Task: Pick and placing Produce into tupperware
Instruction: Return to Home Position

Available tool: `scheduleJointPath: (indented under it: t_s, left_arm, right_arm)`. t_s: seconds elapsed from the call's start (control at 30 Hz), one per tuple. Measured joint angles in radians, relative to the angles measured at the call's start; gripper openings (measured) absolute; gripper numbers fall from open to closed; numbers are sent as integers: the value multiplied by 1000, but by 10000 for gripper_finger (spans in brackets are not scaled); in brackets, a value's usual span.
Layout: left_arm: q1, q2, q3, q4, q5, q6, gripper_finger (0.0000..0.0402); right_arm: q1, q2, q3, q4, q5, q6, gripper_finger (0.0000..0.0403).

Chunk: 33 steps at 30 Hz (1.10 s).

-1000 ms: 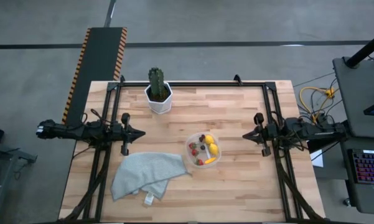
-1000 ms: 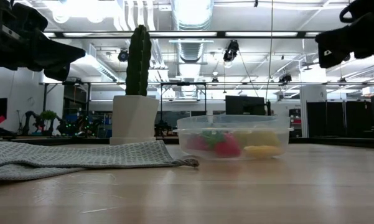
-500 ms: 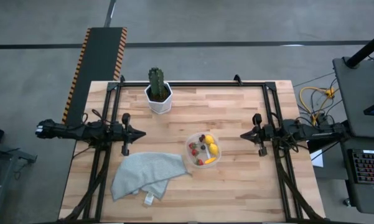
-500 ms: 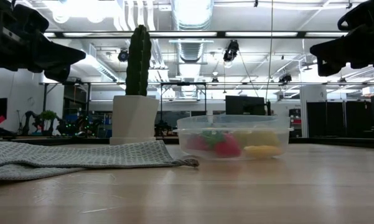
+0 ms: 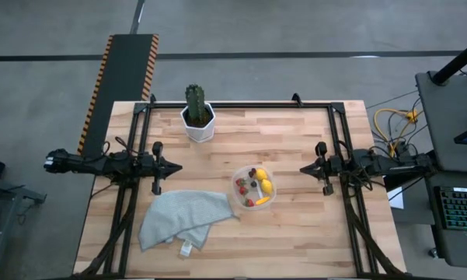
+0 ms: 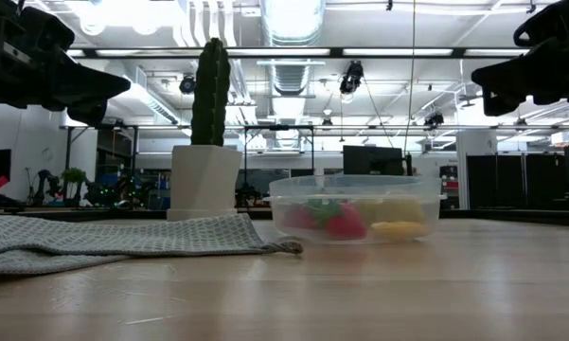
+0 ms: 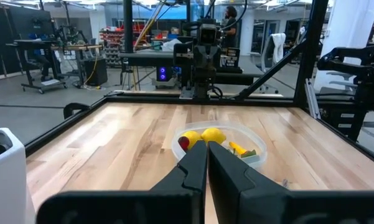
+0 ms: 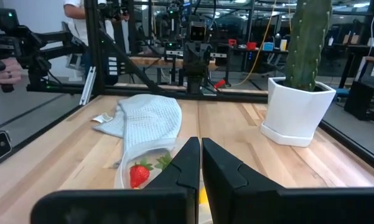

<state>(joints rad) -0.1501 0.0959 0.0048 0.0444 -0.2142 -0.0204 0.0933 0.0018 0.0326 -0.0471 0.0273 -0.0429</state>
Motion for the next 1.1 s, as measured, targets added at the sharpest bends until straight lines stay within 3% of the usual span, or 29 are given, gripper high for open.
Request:
scheduleJointPath:
  t_s: [1.1]
  left_arm:
    - [0,1,0,0,2,6,0]
  right_arm:
    - [0,8,0,-1,1,-36,9]
